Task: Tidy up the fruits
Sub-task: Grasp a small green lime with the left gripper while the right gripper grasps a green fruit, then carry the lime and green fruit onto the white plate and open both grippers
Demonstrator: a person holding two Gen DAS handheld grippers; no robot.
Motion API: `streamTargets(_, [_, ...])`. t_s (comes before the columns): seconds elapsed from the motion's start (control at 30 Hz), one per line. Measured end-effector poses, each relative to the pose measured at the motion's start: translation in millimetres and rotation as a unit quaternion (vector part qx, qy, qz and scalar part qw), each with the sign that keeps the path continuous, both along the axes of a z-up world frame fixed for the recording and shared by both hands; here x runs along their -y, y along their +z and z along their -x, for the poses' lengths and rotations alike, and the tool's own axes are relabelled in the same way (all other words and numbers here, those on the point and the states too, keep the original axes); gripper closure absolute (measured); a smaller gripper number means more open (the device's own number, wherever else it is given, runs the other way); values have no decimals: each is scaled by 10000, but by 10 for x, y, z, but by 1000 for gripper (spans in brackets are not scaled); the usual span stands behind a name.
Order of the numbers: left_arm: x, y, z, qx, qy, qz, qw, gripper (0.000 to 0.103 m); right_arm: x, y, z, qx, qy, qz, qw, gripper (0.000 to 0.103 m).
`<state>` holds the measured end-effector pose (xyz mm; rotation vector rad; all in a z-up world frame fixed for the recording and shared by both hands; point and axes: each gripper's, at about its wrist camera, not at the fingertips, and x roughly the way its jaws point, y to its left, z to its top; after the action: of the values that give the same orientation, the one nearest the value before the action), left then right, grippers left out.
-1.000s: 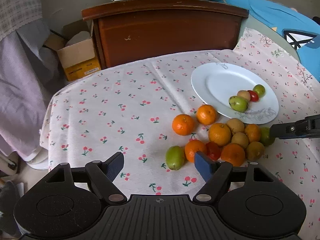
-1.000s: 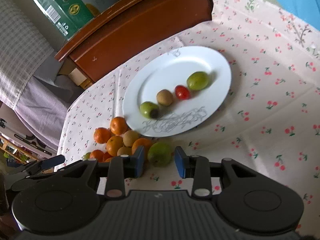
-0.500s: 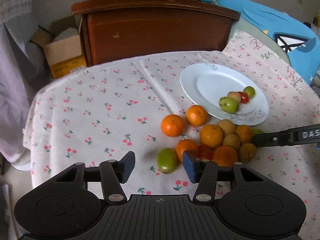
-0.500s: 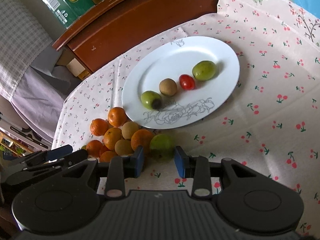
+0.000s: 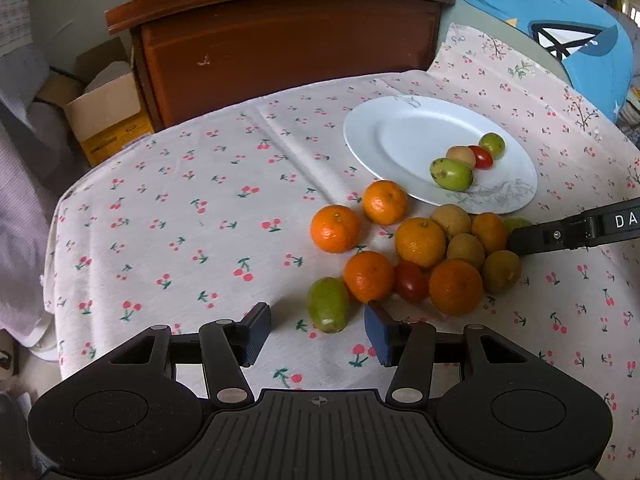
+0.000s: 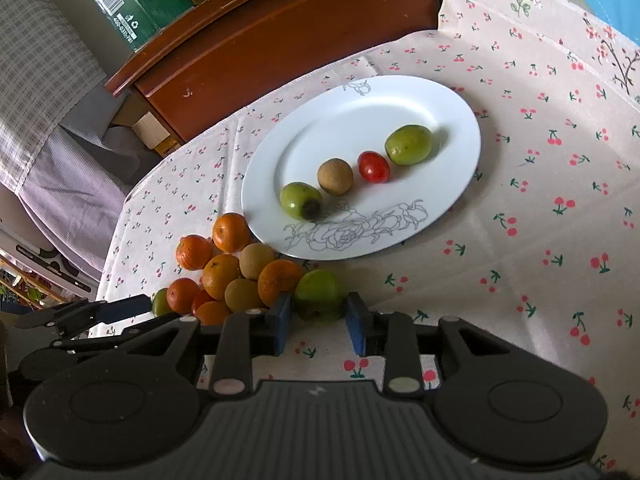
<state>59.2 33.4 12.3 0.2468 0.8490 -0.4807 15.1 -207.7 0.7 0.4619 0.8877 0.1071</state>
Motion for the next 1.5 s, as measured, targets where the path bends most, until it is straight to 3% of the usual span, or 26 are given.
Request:
streamTargets(0.13, [47, -11, 12, 68, -96, 29, 9999, 58, 2, -12, -12, 63, -22, -21, 10000, 72])
streamTargets(0.27, [51, 7, 28, 8, -139, 123, 9998, 77, 3, -18, -26, 86, 1, -39, 10000, 74])
streamTargets(0.37, [67, 16, 48, -31, -187, 127, 9997, 81, 9, -16, -21, 74, -7, -66, 10000, 74])
streamTargets(0.6, [50, 99, 98, 14, -47, 98, 9999, 81, 14, 47, 5, 145, -29, -77, 9999, 74])
streamTargets(1.0, [103, 357, 116, 236, 64, 492, 9985, 81, -14, 215, 32, 487, 71, -132, 9987, 74])
streamTargets(1.33, [250, 654, 30, 343, 237, 1126, 9928, 81, 121, 449, 12, 844, -139, -241, 9960, 74])
streamTargets(1.5, [413, 785, -38, 455, 239, 1156, 9920, 81, 215, 581, -54, 996, -245, -254, 9944, 74])
